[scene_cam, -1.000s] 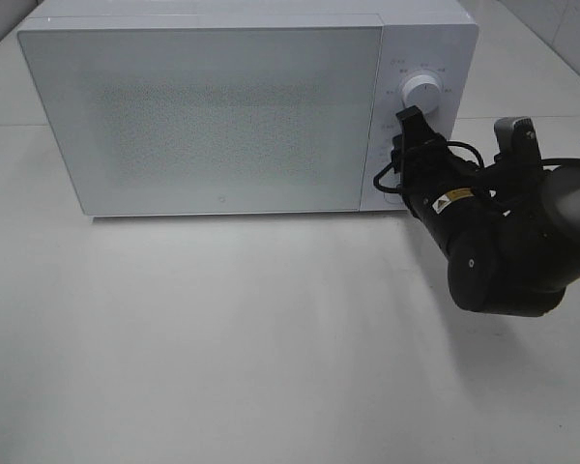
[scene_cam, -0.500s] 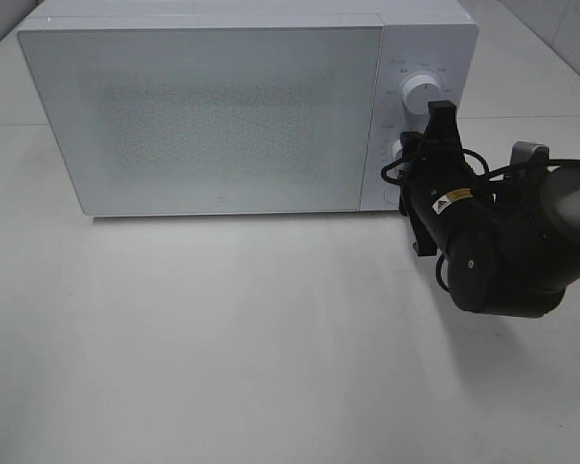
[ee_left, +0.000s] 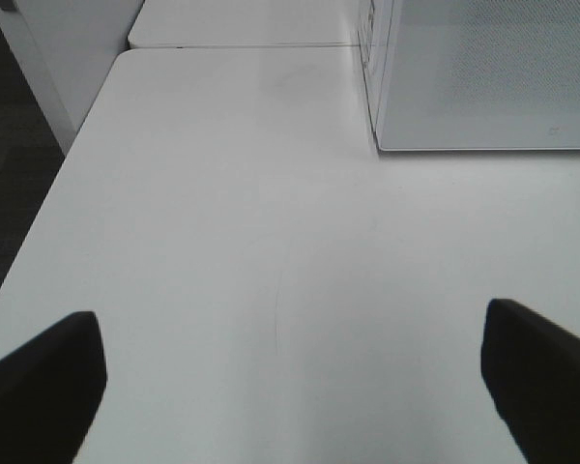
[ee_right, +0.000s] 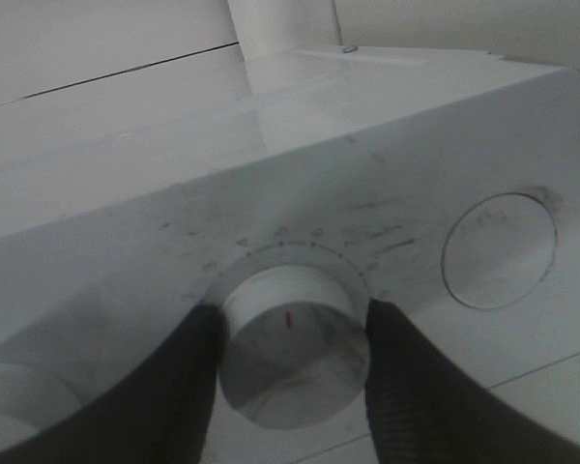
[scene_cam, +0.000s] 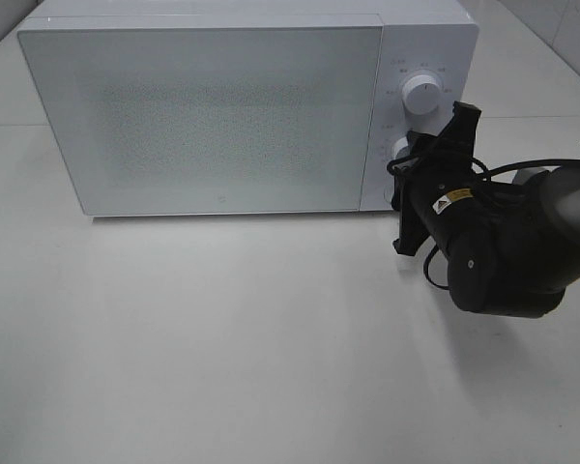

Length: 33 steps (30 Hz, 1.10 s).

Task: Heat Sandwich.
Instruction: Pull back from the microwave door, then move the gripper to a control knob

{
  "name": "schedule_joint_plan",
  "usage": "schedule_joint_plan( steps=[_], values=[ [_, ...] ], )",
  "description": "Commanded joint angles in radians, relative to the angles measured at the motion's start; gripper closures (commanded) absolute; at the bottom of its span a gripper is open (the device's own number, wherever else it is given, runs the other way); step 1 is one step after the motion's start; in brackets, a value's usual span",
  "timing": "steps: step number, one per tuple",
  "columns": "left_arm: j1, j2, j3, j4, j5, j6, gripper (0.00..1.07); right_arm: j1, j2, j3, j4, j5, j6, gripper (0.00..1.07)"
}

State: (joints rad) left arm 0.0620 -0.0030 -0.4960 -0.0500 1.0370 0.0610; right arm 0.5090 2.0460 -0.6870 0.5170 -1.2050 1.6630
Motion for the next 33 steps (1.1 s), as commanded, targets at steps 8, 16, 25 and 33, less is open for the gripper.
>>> schedule_joint_plan(
  steps=[8,16,25,33],
  values=[
    [0.005,-0.027,0.003,-0.007,-0.009,-0.002,0.05,-0.008,-0.009,-0.017,-0.049,-0.102,-0.033,0.89],
    [0.005,-0.027,0.003,-0.007,-0.009,-0.002,0.05,-0.008,-0.009,-0.017,-0.039,-0.123,-0.103,0.67],
    [0.005,-0.027,0.003,-0.007,-0.009,-0.002,0.05,-0.008,-0.009,-0.017,-0.035,-0.118,-0.172,0.37],
    [0.005,-0.027,0.003,-0.007,-0.009,-0.002,0.05,-0.008,-0.009,-0.017,-0.048,-0.118,-0.17,0.3]
  ],
)
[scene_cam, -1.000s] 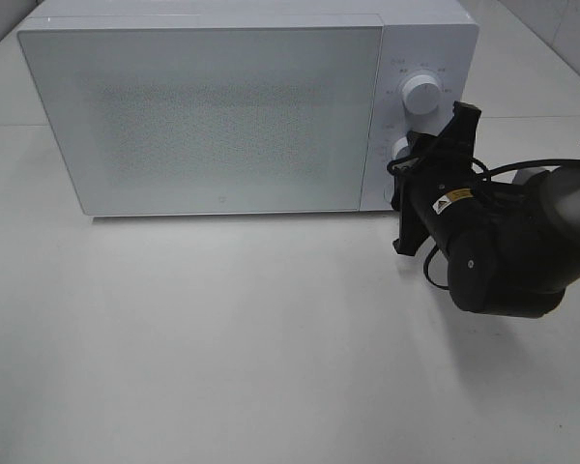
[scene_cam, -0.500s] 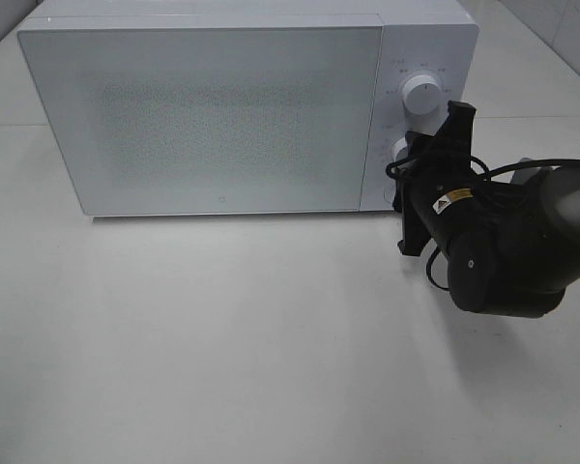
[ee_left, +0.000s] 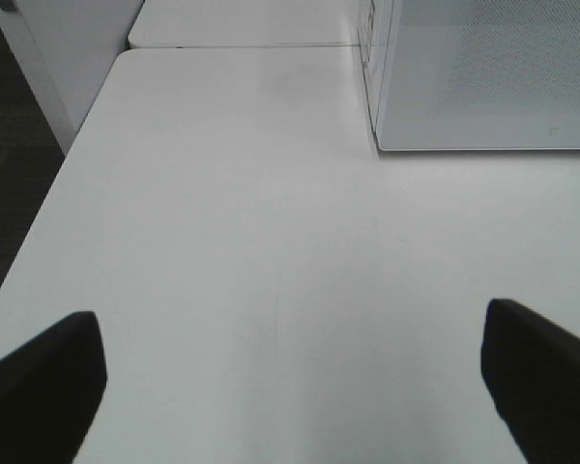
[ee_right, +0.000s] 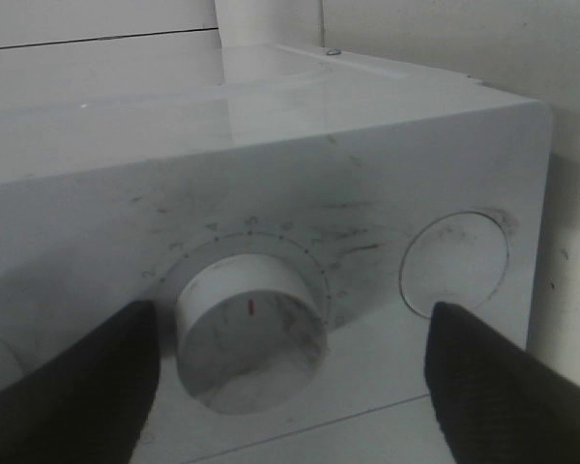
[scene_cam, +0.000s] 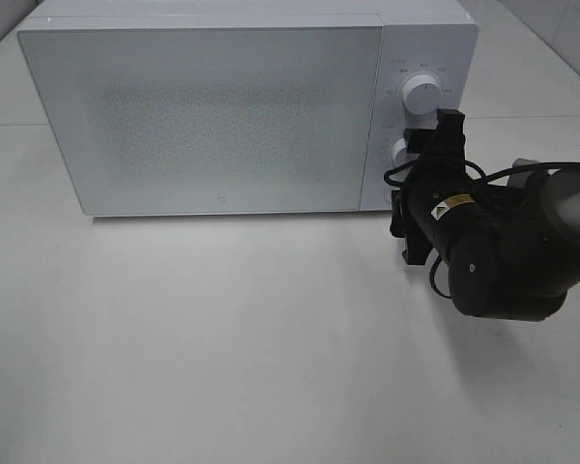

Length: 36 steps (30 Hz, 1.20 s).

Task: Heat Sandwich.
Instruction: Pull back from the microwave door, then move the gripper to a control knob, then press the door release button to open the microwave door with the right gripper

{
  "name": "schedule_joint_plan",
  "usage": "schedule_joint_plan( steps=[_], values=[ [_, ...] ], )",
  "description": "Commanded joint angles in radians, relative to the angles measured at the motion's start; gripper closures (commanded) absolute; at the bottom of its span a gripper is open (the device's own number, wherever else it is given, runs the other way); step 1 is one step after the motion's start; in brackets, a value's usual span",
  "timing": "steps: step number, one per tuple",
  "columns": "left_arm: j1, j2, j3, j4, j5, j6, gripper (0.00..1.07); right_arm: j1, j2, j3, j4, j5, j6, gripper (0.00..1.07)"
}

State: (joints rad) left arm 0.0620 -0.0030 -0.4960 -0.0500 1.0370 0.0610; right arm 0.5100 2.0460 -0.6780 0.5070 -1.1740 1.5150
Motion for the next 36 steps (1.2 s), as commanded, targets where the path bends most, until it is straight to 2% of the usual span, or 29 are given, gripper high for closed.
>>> schedule_joint_plan(
  steps=[1,13,22,36],
  values=[
    [0.005,-0.027,0.003,-0.007,-0.009,-0.002,0.05,-0.009,-0.009,-0.025,-0.04,-0.149,-0.022,0.3],
    [0.005,-0.027,0.003,-0.007,-0.009,-0.002,0.05,-0.009,-0.018,0.027,-0.072,-0.184,0.013,0.31],
    [0.005,-0.027,0.003,-0.007,-0.009,-0.002,0.05,-0.009,-0.099,0.108,-0.116,-0.165,0.004,0.31],
    [0.005,-0.027,0.003,-0.007,-0.009,-0.002,0.05,-0.009,-0.341,0.26,-0.199,0.194,-0.135,0.31]
  ],
)
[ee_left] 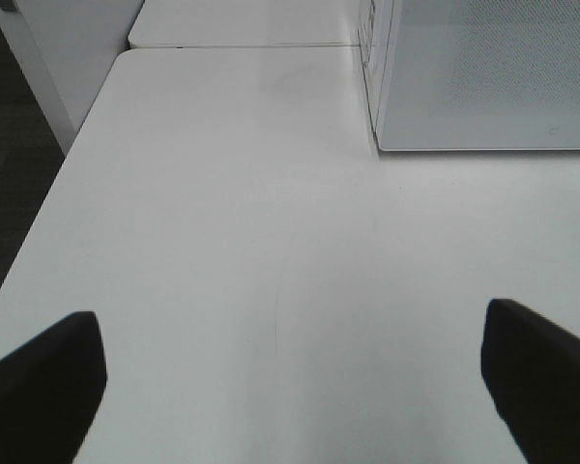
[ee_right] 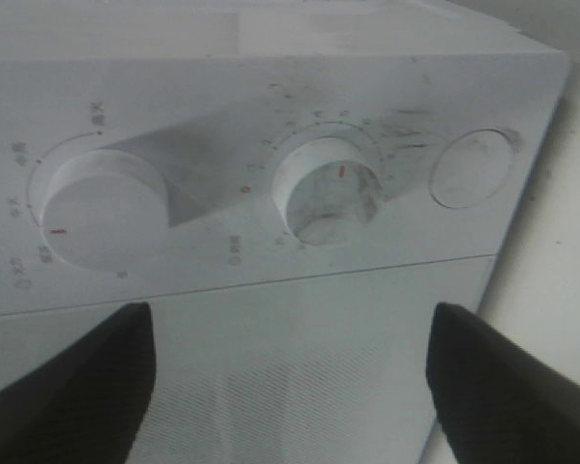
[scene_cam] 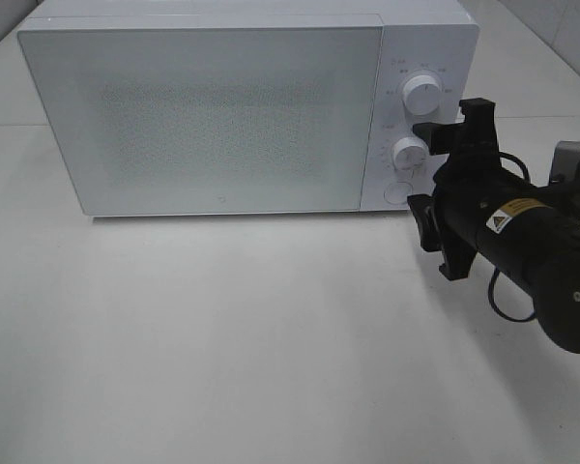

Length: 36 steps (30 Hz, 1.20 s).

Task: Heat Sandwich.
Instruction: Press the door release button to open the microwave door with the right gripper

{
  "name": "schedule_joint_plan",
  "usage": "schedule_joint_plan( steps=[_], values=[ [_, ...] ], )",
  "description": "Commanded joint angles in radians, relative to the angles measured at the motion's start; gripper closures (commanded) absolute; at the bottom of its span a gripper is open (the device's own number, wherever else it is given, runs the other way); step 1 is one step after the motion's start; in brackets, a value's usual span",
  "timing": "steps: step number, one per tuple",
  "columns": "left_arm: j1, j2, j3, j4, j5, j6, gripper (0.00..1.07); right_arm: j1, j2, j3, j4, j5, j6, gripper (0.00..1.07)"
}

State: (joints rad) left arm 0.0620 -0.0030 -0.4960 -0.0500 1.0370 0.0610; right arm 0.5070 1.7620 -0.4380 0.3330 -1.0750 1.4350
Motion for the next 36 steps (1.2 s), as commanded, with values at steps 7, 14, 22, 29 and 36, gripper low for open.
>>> schedule_joint_plan(
  steps=[7,14,22,29,36],
  values=[
    [0.005,-0.027,0.003,-0.007,-0.009,-0.002,0.05,-0.006,-0.247,0.041,-0.045,0.382,-0.283,0.31],
    [0.005,-0.027,0.003,-0.007,-0.009,-0.002,0.05,-0.006,-0.359,0.04,-0.044,0.584,-0.573,0.31],
    [0.005,-0.027,0.003,-0.007,-0.009,-0.002,0.05,-0.017,-0.492,-0.002,-0.044,0.877,-1.0,0.31],
    [0.005,-0.027,0.003,-0.007,-0.009,-0.002,0.05,-0.065,-0.563,-0.088,-0.064,1.192,-1.257,0.31],
    [0.005,-0.027,0.003,-0.007,-0.009,-0.002,0.05,-0.065,-0.664,-0.138,-0.268,1.482,-1.289,0.31]
  ],
)
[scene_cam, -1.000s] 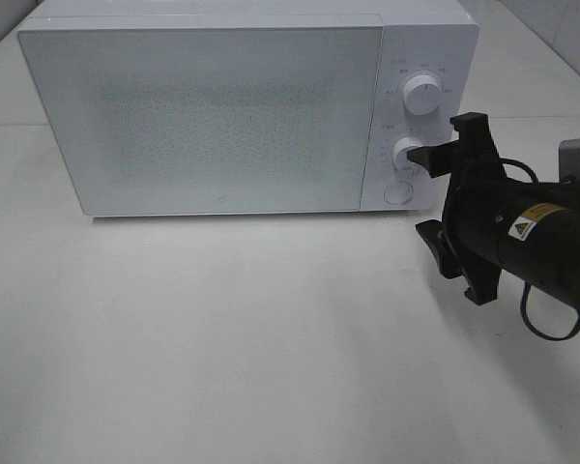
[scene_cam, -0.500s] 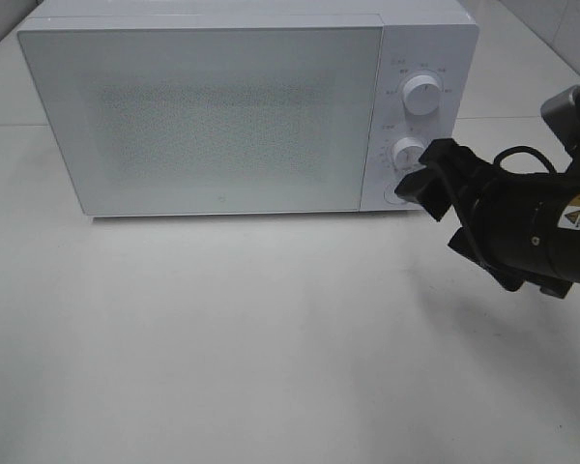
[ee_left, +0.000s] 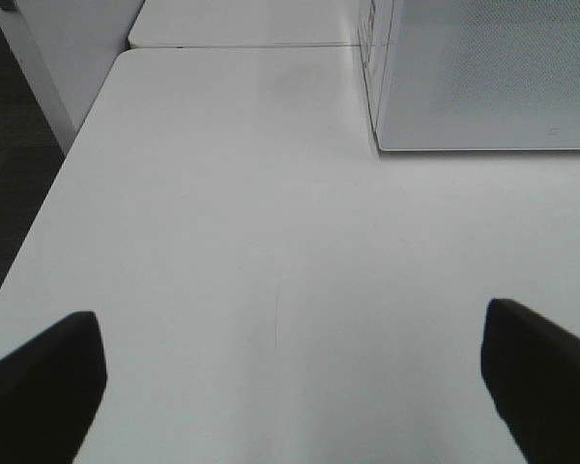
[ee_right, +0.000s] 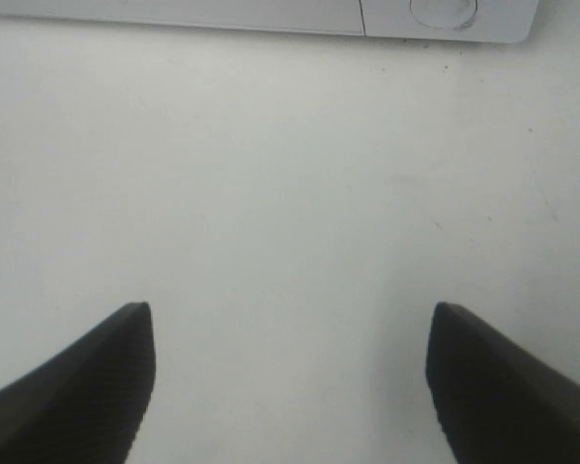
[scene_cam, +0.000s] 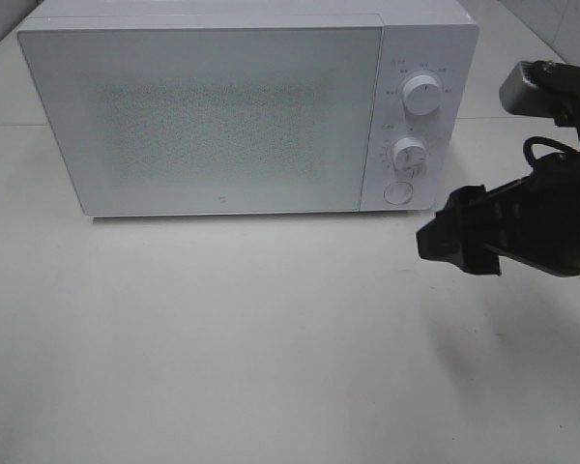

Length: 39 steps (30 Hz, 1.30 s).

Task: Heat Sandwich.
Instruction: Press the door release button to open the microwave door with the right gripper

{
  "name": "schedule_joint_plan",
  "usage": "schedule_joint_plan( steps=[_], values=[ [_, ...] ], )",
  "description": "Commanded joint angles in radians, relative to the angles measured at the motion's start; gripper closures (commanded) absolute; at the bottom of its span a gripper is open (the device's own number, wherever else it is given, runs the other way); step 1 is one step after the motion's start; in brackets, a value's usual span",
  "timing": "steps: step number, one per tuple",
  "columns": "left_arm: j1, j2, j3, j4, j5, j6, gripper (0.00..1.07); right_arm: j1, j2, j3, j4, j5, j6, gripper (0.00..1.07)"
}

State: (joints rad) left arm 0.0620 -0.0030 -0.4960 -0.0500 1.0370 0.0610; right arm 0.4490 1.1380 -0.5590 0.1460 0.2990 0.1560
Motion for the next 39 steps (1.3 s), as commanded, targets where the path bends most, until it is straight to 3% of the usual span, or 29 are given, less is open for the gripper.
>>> schedule_joint_plan(
  steps=[1,10,24,32,39],
  values=[
    [0.005,-0.027,0.003,-0.007,-0.009,-0.002,0.05,-0.007,-0.053,-0.023,-0.099,0.141,-0.008,0.31],
    [0.005,-0.027,0.003,-0.007,-0.009,-0.002,0.05,-0.007,-0.205,-0.096,-0.242,0.475,-0.004,0.31],
    [0.005,-0.027,0.003,-0.007,-0.009,-0.002,0.05,-0.007,-0.605,-0.071,-0.274,0.657,-0.004,0.31],
    [0.005,-0.027,0.003,-0.007,-0.009,-0.002,0.05,-0.143,-0.852,0.026,-0.235,0.659,-0.004,0.31],
    [0.005,-0.027,0.003,-0.007,-0.009,-0.002,0.05,-0.303,-1.03,0.025,-0.212,0.677,-0.046,0.31]
  ],
)
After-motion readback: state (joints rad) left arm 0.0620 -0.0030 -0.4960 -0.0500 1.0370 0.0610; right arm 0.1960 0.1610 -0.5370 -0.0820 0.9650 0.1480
